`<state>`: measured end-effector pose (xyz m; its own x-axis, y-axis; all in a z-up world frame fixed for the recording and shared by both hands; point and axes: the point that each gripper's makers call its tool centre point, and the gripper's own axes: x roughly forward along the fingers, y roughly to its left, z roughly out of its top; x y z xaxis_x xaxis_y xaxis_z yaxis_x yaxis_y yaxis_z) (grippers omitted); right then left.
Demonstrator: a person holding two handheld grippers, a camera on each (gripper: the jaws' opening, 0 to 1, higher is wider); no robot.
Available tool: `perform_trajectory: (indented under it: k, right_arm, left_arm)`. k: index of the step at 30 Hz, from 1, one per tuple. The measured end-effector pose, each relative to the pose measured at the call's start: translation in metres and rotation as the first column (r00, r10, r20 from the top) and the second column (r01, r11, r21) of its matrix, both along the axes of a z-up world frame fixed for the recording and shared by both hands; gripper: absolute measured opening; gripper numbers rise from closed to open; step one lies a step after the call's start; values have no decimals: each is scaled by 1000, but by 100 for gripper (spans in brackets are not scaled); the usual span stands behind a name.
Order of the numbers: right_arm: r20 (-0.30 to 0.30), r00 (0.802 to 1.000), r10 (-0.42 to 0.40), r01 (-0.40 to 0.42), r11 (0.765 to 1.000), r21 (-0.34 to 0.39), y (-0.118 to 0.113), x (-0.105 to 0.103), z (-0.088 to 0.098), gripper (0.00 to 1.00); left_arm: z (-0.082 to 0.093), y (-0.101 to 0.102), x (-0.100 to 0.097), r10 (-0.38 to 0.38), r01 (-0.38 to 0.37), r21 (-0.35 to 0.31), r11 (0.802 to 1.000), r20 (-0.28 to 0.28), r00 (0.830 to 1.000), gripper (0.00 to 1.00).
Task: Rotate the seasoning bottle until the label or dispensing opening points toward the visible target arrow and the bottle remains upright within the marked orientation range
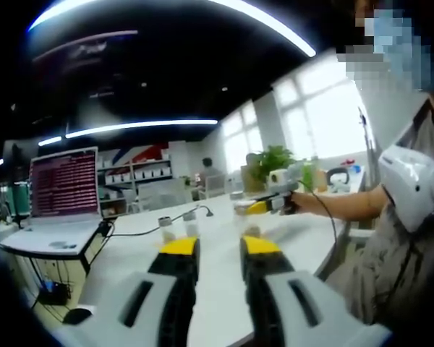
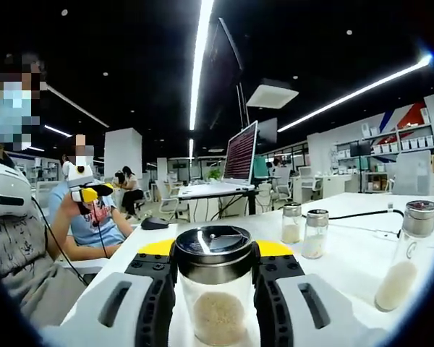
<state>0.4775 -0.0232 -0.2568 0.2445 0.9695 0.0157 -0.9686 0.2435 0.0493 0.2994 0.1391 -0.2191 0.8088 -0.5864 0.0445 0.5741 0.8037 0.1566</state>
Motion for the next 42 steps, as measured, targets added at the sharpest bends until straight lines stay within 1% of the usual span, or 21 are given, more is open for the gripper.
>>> perform_trajectory:
  k: [8,12,16,20,24,27,32,35,38,40,41,42]
  right_arm:
    - [-2,997,74,-74,997,-2,2,1,0,40]
    - [-3,994,105,-105,994,-12,3,-3,-1,40]
    - [-2,992,125,-125,992,-9,3,-4,-1,40]
    - [-6,992,126,-126,992,0,3,-6,-2,41]
    - [-40,994,102,-103,995,-2,1,-6,-7,43]
    - [-41,997,66,-66,998,3,-1,-3,-7,47]
    - [-45,999,20,-19,1000,19,-3,-2,0,49]
    - [-33,999,-19,19,1000,20,-2,-4,5,50]
    - [-36,998,-57,58,998,30,-2,-3,8,57]
    - [-39,995,-91,93,995,38,-3,-1,11,59]
    - [-25,993,-120,120,992,29,-4,2,11,59]
    - [-8,990,-141,141,990,26,-3,0,12,59]
  left_arm:
    - [-1,0,0,-2,2,1,1000,-3,1000,24]
    - [-2,1,0,2,-2,1,1000,-5,1000,24]
    - [-3,1,0,-1,1,3,1000,-7,1000,24]
    - [-4,1,-1,-2,2,5,1000,-10,1000,24]
    - [-4,3,-1,1,-1,3,1000,-9,1000,24]
    - [-4,3,-2,2,-2,2,1000,-10,1000,24]
    - [-4,4,-2,1,-1,5,1000,-12,1000,24]
    - [-4,4,-1,0,0,3,1000,-14,1000,24]
    - [-6,4,0,0,0,4,1000,-19,1000,24]
    - [-6,4,0,-1,1,5,1000,-21,1000,24]
    - [-6,4,0,-1,1,5,1000,-21,1000,24]
    - [-6,3,0,-1,1,5,1000,-20,1000,24]
